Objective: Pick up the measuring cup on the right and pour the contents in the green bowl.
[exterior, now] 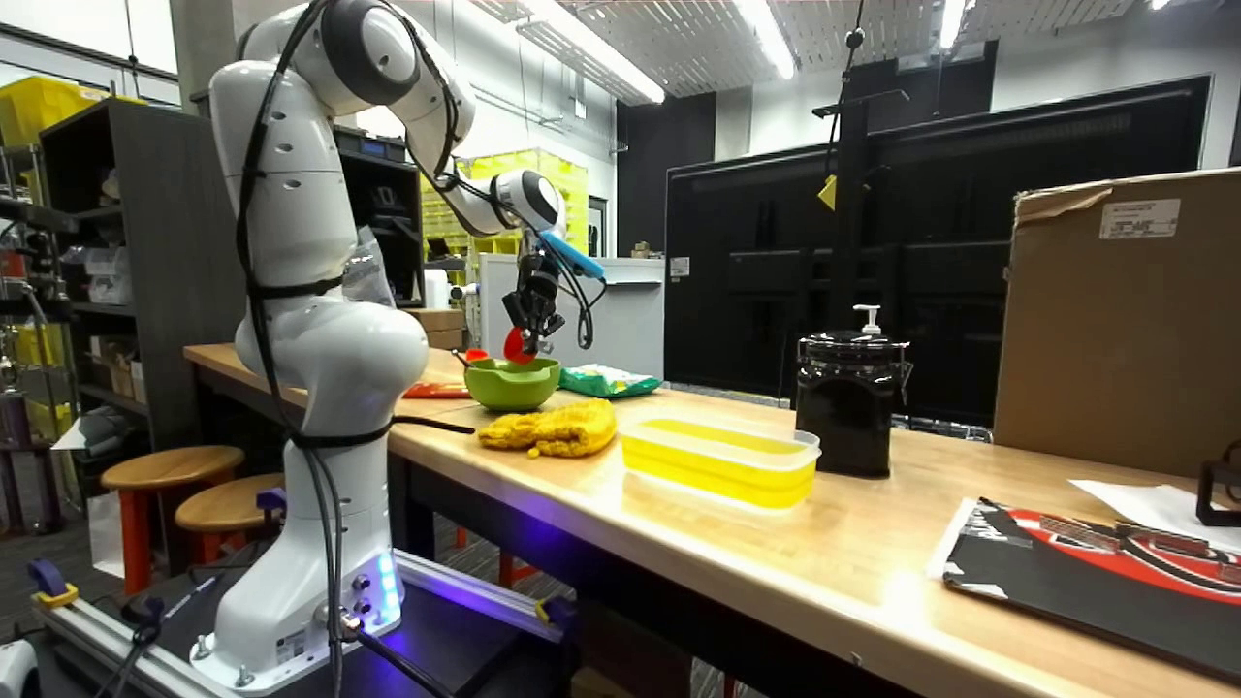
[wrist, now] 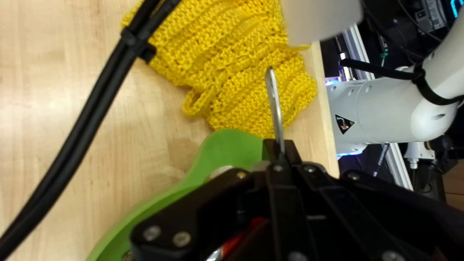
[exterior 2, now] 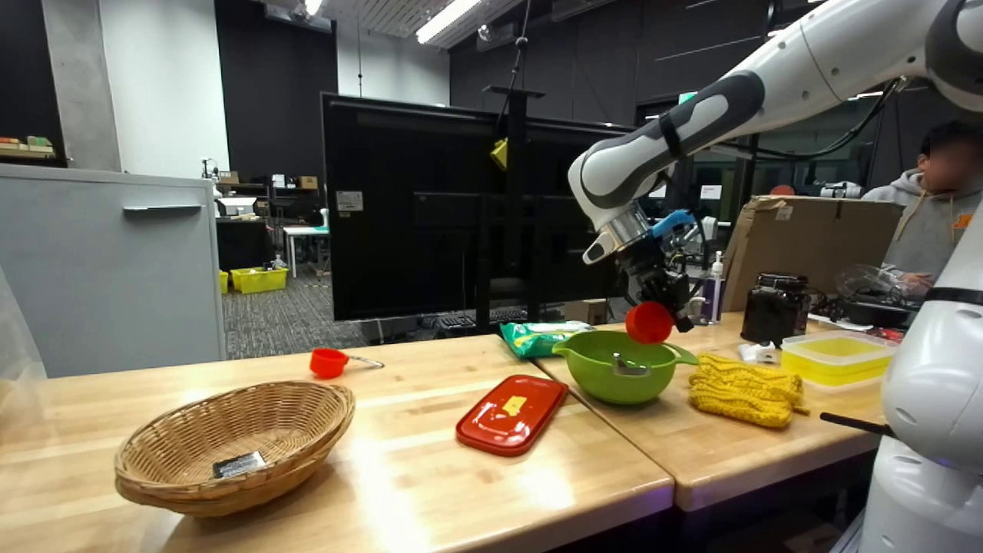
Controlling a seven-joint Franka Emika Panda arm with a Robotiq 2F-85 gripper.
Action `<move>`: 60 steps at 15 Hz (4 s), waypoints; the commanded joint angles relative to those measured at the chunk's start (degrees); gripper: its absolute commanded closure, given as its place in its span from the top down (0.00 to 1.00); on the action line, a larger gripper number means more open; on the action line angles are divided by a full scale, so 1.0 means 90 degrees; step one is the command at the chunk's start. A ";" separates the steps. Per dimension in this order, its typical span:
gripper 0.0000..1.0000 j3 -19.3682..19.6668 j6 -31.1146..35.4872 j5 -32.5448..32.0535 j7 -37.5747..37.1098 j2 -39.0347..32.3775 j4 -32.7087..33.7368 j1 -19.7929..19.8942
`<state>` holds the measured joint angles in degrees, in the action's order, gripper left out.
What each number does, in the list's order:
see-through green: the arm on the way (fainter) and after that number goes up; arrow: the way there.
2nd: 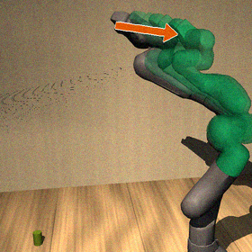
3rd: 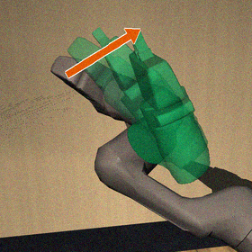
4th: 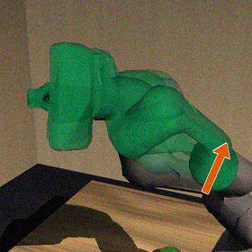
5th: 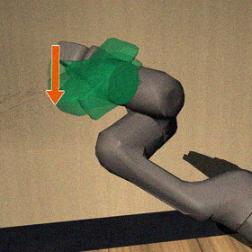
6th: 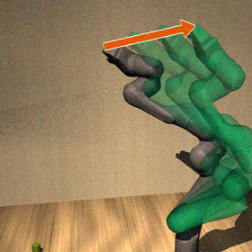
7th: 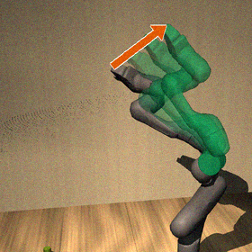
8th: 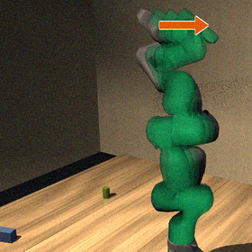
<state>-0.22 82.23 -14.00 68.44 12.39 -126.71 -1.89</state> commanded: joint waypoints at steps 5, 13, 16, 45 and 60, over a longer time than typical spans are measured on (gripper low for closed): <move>0.01 -0.0170 0.1218 -0.0721 -0.0977 0.0599 -0.0583 -0.0268; 0.01 -0.0268 0.1931 -0.0745 -0.1998 0.1173 -0.1030 -0.0425; 0.01 -0.0317 0.2051 -0.0795 -0.2482 0.1530 -0.1310 -0.0481; 0.01 -0.1123 0.0184 -0.3682 -0.6513 0.2866 -0.2345 -0.1374; 0.01 -0.0842 -0.0046 -0.4042 -0.6876 0.2965 -0.2520 -0.1759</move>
<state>-9.70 80.63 -50.91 4.13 36.58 -147.96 -16.28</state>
